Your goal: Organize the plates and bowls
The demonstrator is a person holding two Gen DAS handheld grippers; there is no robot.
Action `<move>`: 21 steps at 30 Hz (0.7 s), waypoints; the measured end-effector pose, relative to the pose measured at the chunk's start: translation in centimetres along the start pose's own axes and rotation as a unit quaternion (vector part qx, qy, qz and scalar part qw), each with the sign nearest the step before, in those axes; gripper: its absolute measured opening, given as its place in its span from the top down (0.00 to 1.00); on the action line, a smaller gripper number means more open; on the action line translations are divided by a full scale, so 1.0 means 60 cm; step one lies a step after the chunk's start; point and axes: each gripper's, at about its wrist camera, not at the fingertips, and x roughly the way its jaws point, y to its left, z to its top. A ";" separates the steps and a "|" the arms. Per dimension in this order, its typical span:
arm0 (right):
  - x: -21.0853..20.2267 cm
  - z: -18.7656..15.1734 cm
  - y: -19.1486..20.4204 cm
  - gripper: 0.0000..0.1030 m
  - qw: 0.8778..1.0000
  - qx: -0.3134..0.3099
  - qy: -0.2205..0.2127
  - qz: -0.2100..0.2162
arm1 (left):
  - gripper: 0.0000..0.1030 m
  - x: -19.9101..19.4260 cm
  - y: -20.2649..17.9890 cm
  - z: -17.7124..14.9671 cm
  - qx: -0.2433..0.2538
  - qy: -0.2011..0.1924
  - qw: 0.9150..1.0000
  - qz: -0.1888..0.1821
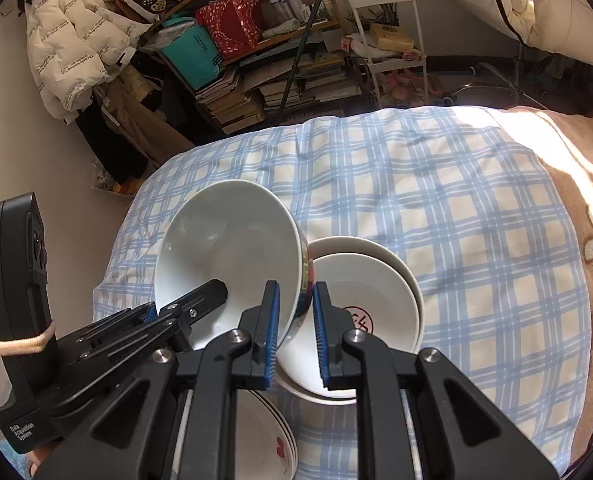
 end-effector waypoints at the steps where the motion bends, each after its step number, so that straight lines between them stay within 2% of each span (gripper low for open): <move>1: 0.001 -0.001 -0.006 0.83 1.000 0.003 0.001 0.000 | 0.83 0.003 -0.006 -0.002 0.004 0.003 1.000 0.002; 9: 0.005 -0.012 -0.044 0.83 1.000 0.019 0.008 -0.003 | 0.83 0.017 -0.046 -0.009 0.021 0.012 0.999 0.029; 15: 0.008 -0.020 -0.070 0.83 0.999 0.039 0.010 -0.003 | 0.83 0.037 -0.055 -0.020 0.020 0.031 0.999 0.021; 21: 0.033 -0.035 -0.079 0.83 0.999 0.026 0.038 -0.017 | 0.83 0.063 -0.060 -0.037 0.028 0.048 0.998 0.039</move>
